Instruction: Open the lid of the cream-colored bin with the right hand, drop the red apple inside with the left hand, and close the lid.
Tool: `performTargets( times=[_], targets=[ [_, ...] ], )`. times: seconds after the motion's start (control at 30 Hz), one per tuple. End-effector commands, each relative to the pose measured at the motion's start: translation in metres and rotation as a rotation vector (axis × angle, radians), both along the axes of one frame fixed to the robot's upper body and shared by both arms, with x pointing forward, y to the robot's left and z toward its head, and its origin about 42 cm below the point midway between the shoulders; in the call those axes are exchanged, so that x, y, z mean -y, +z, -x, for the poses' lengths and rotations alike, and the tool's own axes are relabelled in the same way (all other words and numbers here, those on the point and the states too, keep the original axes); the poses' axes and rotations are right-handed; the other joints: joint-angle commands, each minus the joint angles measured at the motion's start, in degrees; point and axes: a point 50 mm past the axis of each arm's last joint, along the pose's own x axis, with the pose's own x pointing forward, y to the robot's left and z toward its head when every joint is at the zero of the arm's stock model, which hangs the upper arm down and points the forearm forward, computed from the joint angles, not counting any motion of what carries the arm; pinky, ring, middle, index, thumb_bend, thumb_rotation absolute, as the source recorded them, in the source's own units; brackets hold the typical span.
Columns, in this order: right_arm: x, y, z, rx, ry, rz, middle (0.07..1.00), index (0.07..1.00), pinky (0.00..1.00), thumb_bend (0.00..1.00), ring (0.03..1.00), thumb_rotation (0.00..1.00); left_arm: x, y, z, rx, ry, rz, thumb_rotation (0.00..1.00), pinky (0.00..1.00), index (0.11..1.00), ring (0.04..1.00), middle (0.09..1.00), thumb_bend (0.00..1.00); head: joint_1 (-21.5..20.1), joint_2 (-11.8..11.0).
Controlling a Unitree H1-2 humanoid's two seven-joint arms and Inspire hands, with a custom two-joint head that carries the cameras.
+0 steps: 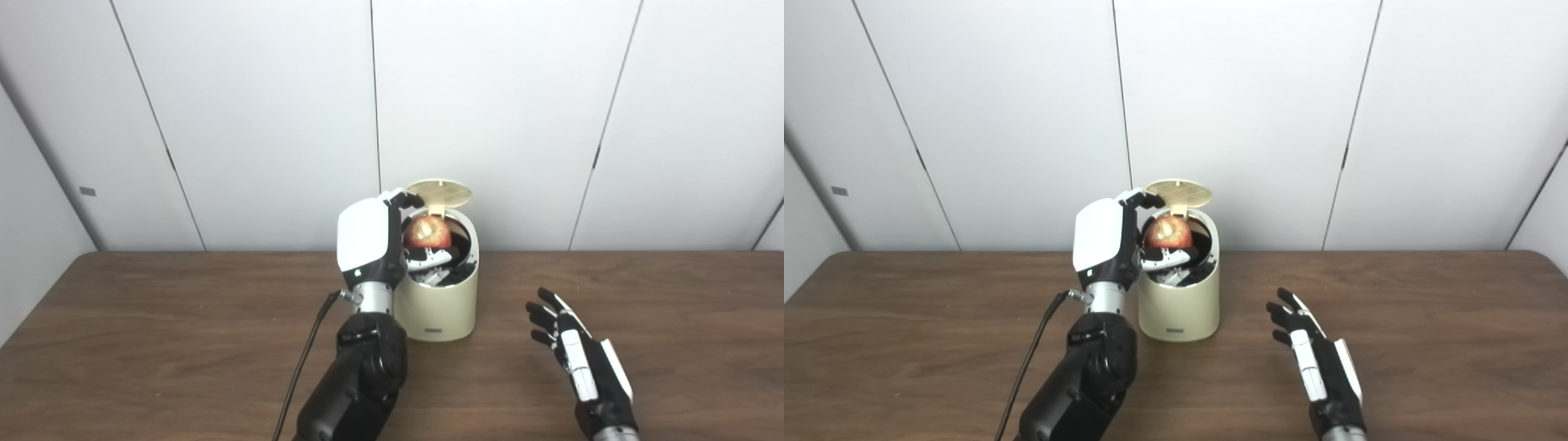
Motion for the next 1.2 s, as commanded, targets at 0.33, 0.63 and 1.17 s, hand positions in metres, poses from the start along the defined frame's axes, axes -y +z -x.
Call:
performTargets(
  times=[0.33,0.63,1.17],
  targets=[
    [-0.009,0.022,-0.009,0.096,0.021,0.032,0.802,0.86,0.81,0.52,0.835,1.0,0.018,-0.011,0.009,-0.069,-0.081,-0.031,0.2,0.48,0.645,0.641,0.674,1.0,-0.13,0.02],
    [-0.009,0.021,-0.007,0.093,0.015,0.038,0.796,0.858,0.84,0.51,0.84,1.0,0.014,-0.011,0.013,-0.053,-0.148,0.107,0.06,0.49,0.611,0.589,0.639,0.91,-0.22,0.01],
    [-0.004,0.019,-0.008,0.083,0.014,0.037,0.788,0.848,0.84,0.51,0.832,1.0,-0.018,-0.008,0.025,0.144,-0.192,0.246,0.0,0.32,0.516,0.398,0.476,0.47,0.03,0.37]
  ],
)
